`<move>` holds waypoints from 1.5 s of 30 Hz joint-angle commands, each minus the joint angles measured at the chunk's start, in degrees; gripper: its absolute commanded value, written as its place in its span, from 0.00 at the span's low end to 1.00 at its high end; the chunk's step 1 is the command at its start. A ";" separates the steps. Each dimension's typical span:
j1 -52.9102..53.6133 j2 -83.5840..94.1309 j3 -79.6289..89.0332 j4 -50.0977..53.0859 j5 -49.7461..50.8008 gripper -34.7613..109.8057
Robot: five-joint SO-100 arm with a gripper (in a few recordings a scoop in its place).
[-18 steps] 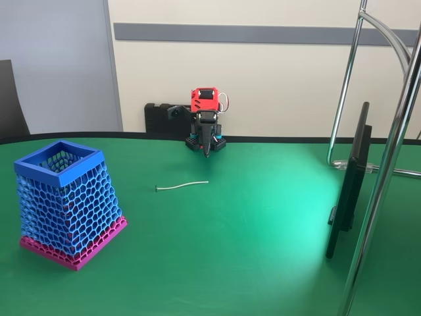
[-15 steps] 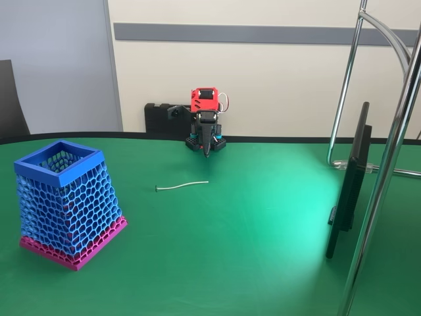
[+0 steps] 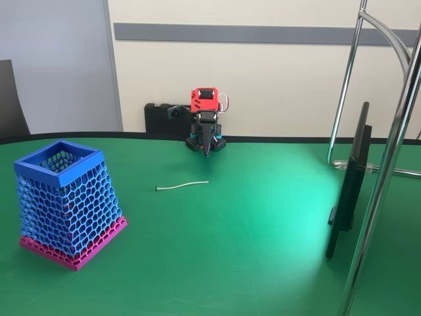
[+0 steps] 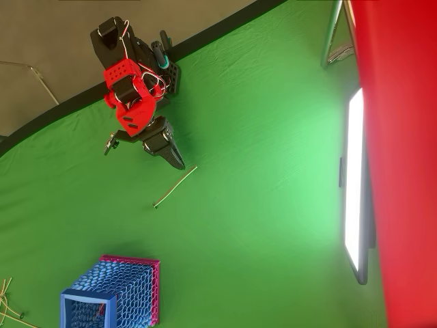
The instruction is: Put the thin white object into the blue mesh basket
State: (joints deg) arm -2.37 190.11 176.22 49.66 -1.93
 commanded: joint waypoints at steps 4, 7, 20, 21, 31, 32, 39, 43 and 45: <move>0.26 0.35 0.44 0.09 -0.26 0.25; 0.26 0.35 0.44 0.09 -0.26 0.25; 0.18 0.35 0.44 -0.09 -0.18 0.25; 0.26 0.35 0.44 -0.09 0.09 0.25; -1.14 0.35 0.44 0.00 -1.76 0.25; -1.14 0.35 0.44 0.00 -1.85 0.25; -1.14 0.35 0.44 0.00 -1.93 0.25; -1.14 0.35 0.44 0.00 -1.93 0.25; -1.14 0.35 0.44 0.00 -1.93 0.25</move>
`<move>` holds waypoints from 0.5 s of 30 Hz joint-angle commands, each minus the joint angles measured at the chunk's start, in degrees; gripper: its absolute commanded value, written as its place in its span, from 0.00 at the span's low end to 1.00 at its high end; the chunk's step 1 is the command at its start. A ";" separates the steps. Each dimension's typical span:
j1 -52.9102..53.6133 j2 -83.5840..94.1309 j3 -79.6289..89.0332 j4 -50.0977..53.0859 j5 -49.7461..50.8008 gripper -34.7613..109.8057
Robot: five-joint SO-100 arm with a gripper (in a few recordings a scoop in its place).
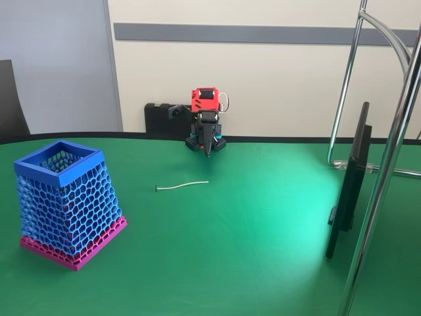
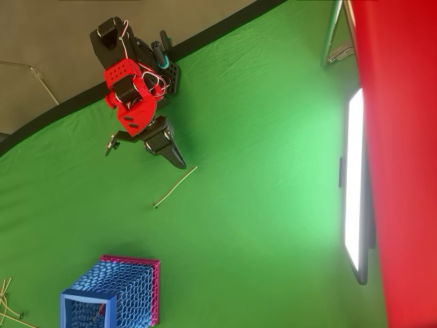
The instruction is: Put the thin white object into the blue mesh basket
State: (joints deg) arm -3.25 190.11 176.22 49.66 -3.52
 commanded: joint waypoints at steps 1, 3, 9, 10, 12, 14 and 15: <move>-0.26 0.35 0.44 0.00 -0.35 0.25; -0.44 0.26 0.35 -0.09 -0.53 0.24; -0.53 -0.88 -3.08 1.93 -0.79 0.24; -0.62 -2.11 -3.69 1.85 -0.88 0.24; -0.88 -5.36 -5.19 1.49 -1.23 0.24; -0.97 -9.58 -7.21 0.53 -2.11 0.24; -0.97 -11.87 -8.53 0.18 -2.55 0.24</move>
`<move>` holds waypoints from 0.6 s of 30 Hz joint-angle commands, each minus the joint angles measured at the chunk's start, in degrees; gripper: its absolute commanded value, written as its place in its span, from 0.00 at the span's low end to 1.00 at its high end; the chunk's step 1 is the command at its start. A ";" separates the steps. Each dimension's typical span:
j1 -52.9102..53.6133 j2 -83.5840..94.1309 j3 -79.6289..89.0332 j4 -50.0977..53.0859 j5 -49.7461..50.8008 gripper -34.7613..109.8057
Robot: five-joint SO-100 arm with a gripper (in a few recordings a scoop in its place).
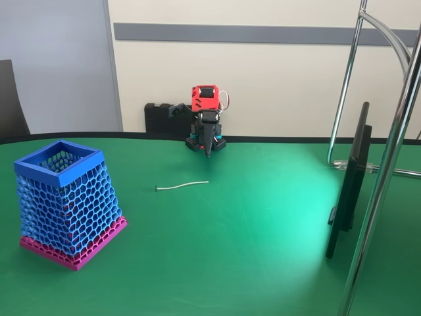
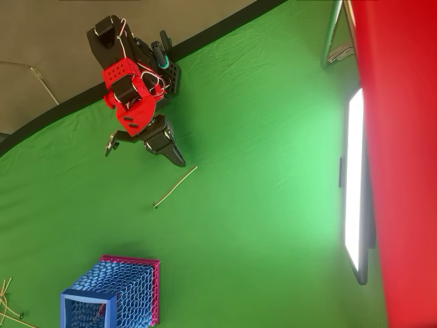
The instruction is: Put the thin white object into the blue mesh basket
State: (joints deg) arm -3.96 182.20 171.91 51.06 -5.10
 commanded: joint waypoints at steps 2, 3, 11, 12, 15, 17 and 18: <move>-0.09 -8.17 -7.03 -1.49 -1.67 0.24; 0.00 -10.46 -8.53 -1.58 -1.93 0.24; 2.37 -28.56 -20.21 -2.55 -4.83 0.25; 2.90 -30.06 -21.45 -2.55 -5.19 0.25; 4.66 -34.28 -25.40 -2.11 -6.06 0.25; 5.80 -37.09 -28.04 -1.32 -6.86 0.25; 6.33 -38.50 -29.27 -0.88 -7.47 0.25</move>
State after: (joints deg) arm 1.49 145.90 146.78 49.75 -11.60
